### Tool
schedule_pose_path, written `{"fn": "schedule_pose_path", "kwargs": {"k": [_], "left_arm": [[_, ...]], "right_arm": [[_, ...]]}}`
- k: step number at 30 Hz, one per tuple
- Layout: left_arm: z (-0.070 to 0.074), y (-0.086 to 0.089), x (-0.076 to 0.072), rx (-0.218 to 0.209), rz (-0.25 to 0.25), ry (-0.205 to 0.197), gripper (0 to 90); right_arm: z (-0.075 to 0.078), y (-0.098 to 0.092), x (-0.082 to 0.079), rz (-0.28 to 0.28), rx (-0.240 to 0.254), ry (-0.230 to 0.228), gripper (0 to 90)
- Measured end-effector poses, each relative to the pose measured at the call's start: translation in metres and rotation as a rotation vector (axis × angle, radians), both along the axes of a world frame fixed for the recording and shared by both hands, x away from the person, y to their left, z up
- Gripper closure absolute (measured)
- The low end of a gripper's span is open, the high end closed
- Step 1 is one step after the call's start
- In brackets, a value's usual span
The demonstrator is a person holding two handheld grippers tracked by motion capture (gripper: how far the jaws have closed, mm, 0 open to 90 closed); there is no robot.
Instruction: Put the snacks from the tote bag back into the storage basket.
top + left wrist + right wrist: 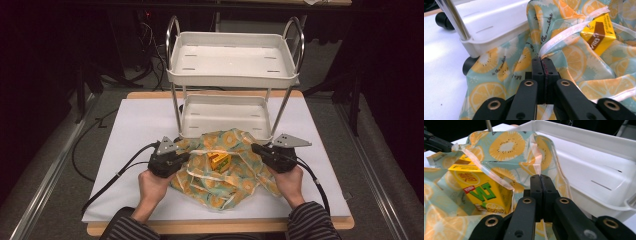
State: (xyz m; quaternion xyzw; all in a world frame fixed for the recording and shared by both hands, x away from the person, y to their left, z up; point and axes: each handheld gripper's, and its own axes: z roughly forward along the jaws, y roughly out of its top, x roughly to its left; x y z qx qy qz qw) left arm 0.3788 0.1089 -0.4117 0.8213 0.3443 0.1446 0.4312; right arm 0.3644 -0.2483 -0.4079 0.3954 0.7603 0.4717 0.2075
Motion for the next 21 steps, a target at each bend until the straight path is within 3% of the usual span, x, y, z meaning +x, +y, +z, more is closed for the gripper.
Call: {"fn": "schedule_pose_path", "kwargs": {"k": [7,21], "left_arm": [[-0.002,-0.002,0.006,0.004,0.019,-0.008,90.0],[-0.009,-0.006,0.017,0.018,0.027,0.029,90.0]], "right_arm": [[-0.001,0.0,0.006,-0.032,-0.013,-0.001,90.0],[-0.006,0.002,0.014,-0.058,-0.028,0.008,90.0]]}}
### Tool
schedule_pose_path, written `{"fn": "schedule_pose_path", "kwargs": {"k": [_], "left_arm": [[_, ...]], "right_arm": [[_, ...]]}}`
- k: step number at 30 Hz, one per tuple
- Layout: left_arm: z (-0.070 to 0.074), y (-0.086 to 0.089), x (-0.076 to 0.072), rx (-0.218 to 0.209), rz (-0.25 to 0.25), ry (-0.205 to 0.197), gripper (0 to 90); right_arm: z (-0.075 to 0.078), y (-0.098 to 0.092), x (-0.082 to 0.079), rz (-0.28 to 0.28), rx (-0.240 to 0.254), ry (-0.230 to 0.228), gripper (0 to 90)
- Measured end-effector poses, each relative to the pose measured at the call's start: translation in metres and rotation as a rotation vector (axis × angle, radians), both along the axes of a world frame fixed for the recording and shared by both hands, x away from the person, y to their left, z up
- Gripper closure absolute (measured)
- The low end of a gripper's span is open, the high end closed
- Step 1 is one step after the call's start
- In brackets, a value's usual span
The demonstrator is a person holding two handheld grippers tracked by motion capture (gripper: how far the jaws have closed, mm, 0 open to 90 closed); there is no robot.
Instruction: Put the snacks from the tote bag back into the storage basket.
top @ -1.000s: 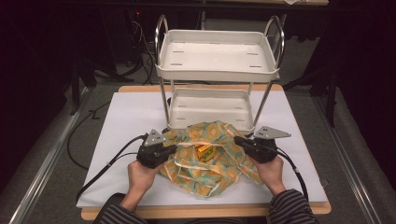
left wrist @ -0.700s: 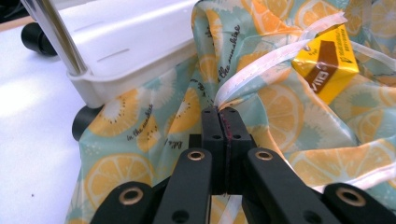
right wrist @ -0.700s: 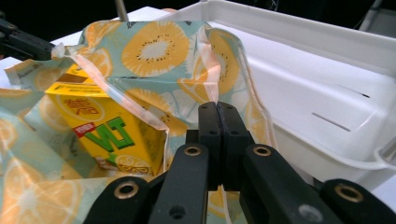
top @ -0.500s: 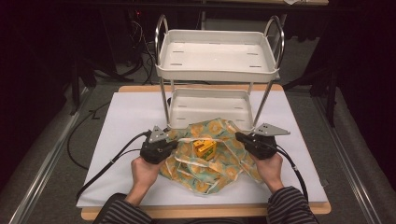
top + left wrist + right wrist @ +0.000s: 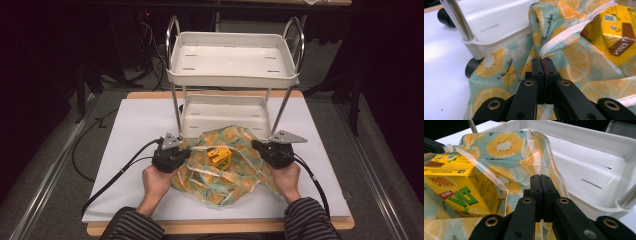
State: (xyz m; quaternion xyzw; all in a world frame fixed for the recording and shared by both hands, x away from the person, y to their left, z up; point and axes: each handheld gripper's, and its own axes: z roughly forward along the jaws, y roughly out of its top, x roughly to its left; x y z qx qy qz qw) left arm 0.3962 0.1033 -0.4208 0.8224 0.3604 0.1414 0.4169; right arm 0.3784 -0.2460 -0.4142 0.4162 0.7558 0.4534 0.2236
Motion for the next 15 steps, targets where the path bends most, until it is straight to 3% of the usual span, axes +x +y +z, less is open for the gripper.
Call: {"fn": "schedule_pose_path", "kwargs": {"k": [9,15], "left_arm": [[-0.0061,-0.0036,0.0047,0.016,-0.003,0.034,90.0],[-0.0088,-0.0059,0.0089,0.005,0.001,0.058,89.7]], "right_arm": [[-0.0037,0.0013,0.0033,0.0,-0.042,0.033,90.0],[-0.0042,-0.0003,0.0061,-0.008,-0.019,0.05,90.0]]}}
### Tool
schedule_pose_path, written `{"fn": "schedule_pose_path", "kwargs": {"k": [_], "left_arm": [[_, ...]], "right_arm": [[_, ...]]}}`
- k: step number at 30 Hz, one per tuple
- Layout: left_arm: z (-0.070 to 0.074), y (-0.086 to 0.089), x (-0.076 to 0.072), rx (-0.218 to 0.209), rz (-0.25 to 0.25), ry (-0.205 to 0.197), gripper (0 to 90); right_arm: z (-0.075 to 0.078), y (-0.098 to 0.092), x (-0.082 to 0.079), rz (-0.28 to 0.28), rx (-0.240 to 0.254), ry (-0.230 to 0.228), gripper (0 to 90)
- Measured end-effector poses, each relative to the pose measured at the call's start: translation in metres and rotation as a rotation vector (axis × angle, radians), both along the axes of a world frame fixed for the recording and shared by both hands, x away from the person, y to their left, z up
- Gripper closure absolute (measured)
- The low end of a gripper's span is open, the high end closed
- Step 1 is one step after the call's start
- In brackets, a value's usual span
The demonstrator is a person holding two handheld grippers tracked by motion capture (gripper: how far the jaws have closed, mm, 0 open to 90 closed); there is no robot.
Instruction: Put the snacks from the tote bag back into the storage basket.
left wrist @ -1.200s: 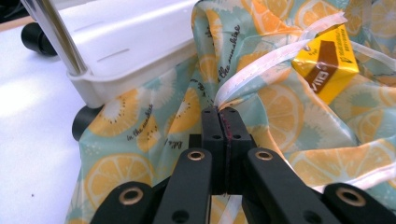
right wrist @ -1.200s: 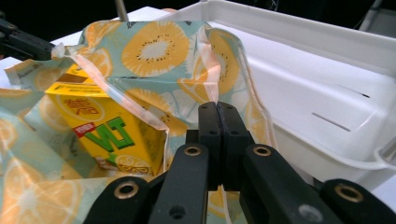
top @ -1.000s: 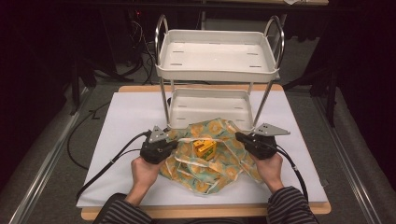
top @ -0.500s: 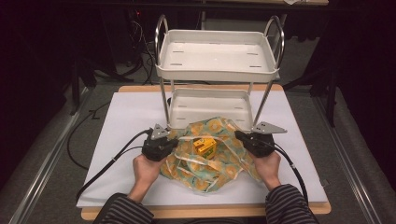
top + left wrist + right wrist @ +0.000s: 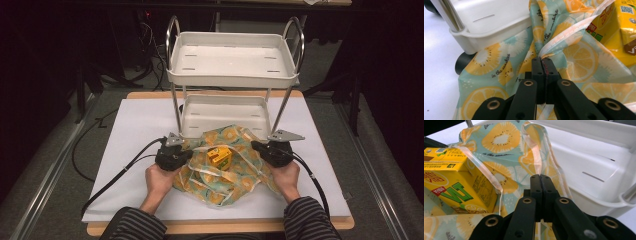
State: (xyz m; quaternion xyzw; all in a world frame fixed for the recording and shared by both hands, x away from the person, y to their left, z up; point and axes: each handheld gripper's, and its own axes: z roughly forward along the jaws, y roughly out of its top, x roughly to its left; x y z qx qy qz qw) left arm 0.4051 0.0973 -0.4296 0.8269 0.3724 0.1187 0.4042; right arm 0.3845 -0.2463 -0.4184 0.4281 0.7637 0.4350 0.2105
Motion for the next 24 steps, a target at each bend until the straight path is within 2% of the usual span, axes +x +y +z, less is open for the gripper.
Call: {"fn": "schedule_pose_path", "kwargs": {"k": [7,9,17,19,24], "left_arm": [[-0.002,-0.004,0.0,-0.001,-0.008,0.009,89.7],[-0.001,-0.003,0.0,-0.007,-0.008,0.007,89.5],[0.0,-0.003,0.001,-0.022,-0.008,0.004,89.3],[-0.001,-0.003,0.002,-0.018,-0.006,0.01,89.3],[-0.002,-0.004,0.0,-0.018,-0.018,0.024,89.1]], "right_arm": [[-0.004,0.001,0.003,-0.013,-0.028,0.018,90.0],[-0.006,0.0,0.004,-0.017,-0.047,0.036,90.0],[-0.01,0.001,0.008,-0.028,-0.062,0.071,90.0],[-0.011,0.0,0.009,-0.036,-0.082,0.078,90.0],[-0.014,-0.002,0.009,-0.022,-0.088,0.104,90.0]]}}
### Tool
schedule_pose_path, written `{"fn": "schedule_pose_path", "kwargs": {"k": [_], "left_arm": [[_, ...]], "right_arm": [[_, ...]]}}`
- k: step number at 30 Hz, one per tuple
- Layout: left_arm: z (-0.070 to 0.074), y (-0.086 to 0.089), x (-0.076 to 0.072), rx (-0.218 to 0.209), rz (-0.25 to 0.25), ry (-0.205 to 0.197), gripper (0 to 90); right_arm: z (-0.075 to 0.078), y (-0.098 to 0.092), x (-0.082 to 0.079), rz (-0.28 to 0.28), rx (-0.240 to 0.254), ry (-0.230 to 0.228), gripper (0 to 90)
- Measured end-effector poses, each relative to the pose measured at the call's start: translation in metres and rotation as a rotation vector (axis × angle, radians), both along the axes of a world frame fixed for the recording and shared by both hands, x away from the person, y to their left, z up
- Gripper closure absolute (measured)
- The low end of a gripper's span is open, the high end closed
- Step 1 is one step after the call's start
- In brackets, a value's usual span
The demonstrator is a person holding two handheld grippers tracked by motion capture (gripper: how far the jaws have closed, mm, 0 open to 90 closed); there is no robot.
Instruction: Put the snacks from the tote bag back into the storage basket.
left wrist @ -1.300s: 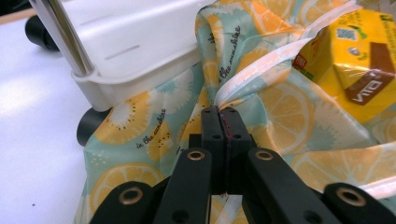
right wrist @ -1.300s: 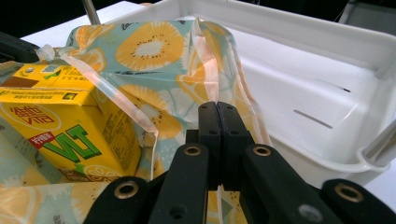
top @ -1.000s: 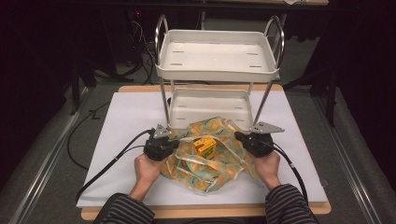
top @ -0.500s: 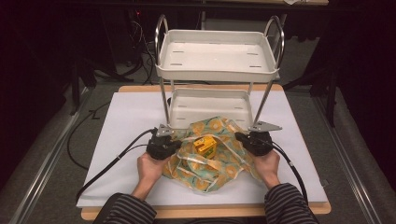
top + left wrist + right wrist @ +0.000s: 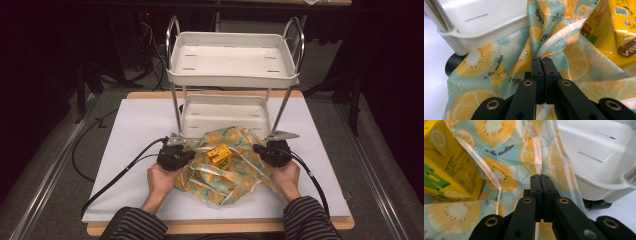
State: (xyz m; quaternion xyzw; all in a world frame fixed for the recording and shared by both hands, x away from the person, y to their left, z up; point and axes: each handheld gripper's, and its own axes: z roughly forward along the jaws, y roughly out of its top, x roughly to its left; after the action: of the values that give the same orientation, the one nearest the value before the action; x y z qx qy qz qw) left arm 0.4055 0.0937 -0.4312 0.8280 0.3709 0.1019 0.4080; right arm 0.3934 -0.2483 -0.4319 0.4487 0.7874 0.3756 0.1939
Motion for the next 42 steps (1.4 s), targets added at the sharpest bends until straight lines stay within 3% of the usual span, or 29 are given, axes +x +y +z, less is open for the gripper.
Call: {"fn": "schedule_pose_path", "kwargs": {"k": [7,13,16,17,18,19,22,26,32,33,35,39,41,42], "left_arm": [[-0.002,0.0,-0.003,0.032,-0.019,0.01,89.1],[-0.002,0.0,-0.006,0.059,-0.02,0.008,89.0],[0.0,0.0,-0.011,0.065,-0.028,-0.007,76.3],[0.001,0.0,-0.013,0.064,-0.03,-0.009,76.3],[0.003,0.001,-0.015,0.067,-0.029,-0.012,61.8],[0.003,0.001,-0.017,0.07,-0.024,-0.013,54.2],[0.005,0.002,-0.024,0.066,-0.026,-0.002,41.1],[0.003,-0.001,-0.03,0.073,-0.033,0.023,33.4],[-0.003,-0.005,-0.031,0.114,-0.037,0.067,29.7],[-0.006,-0.006,-0.031,0.127,-0.036,0.079,29.9],[-0.009,-0.008,-0.032,0.174,-0.033,0.06,36.1],[-0.014,-0.008,-0.031,0.238,-0.052,0.081,62.8],[-0.014,-0.008,-0.03,0.245,-0.056,0.09,79.7],[-0.014,-0.007,-0.029,0.249,-0.056,0.09,83.2]], "right_arm": [[-0.002,-0.002,-0.013,0.059,-0.06,0.034,90.0],[-0.004,-0.006,-0.017,0.07,-0.1,0.047,90.0],[-0.005,-0.003,-0.02,0.081,-0.126,0.059,90.0],[-0.005,-0.003,-0.02,0.081,-0.126,0.059,90.0],[-0.006,0.0,-0.021,0.088,-0.123,0.056,90.0],[-0.006,0.0,-0.021,0.088,-0.123,0.056,90.0],[-0.006,0.002,-0.02,0.092,-0.113,0.057,90.0],[-0.004,0.001,-0.021,0.094,-0.108,0.052,90.0],[-0.003,0.0,-0.024,0.091,-0.109,0.044,90.0],[-0.002,0.0,-0.024,0.091,-0.111,0.044,90.0],[-0.002,-0.001,-0.024,0.092,-0.109,0.044,90.0],[-0.001,-0.003,-0.026,0.094,-0.123,0.044,90.0],[-0.001,-0.004,-0.028,0.098,-0.135,0.042,90.0],[-0.001,-0.005,-0.029,0.102,-0.137,0.042,90.0]]}}
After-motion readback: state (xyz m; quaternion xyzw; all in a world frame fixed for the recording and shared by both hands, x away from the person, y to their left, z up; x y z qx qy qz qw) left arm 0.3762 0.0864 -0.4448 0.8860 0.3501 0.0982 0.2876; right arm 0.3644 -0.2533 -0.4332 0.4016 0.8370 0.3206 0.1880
